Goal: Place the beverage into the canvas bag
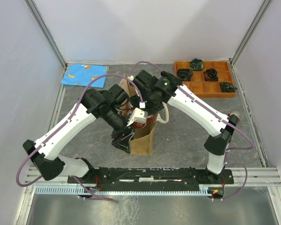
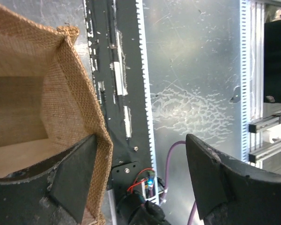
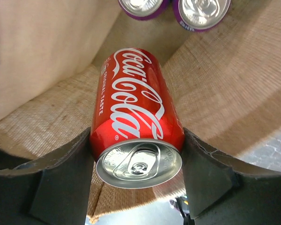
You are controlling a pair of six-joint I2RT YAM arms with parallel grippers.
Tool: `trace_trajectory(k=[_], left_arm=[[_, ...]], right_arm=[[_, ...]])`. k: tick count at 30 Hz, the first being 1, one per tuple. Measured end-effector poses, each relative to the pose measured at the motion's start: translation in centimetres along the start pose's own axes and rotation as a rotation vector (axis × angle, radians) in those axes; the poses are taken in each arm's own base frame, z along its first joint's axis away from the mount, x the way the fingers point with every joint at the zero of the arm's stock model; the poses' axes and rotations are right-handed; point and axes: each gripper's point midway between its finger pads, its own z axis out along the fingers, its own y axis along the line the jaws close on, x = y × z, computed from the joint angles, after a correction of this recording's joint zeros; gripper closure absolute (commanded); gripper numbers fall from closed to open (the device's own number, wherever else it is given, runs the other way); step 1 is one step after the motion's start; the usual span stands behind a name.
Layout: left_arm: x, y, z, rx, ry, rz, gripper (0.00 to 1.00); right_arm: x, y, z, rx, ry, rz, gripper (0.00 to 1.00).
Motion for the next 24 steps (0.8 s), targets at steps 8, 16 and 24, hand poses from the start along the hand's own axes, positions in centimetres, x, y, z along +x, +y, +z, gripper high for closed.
trace_trajectory(k=[8, 16, 24], left_arm=[[-0.1, 0.2, 0.0, -0.003, -0.002, 0.013, 0.19], [0.3, 1.7, -0.7, -0.141, 0.001, -0.019, 0.01], [-4.3, 4.7, -8.0, -0.497, -0.345, 0.025, 0.01]], right_arm=[[3.2, -0.3, 3.7, 0.056, 0.107, -0.035, 1.00], [3.9, -0.8, 5.9, 0.059, 0.093, -0.031, 1.00], [6.6, -1.3, 9.3, 0.083, 0.174, -0.028, 1.00]])
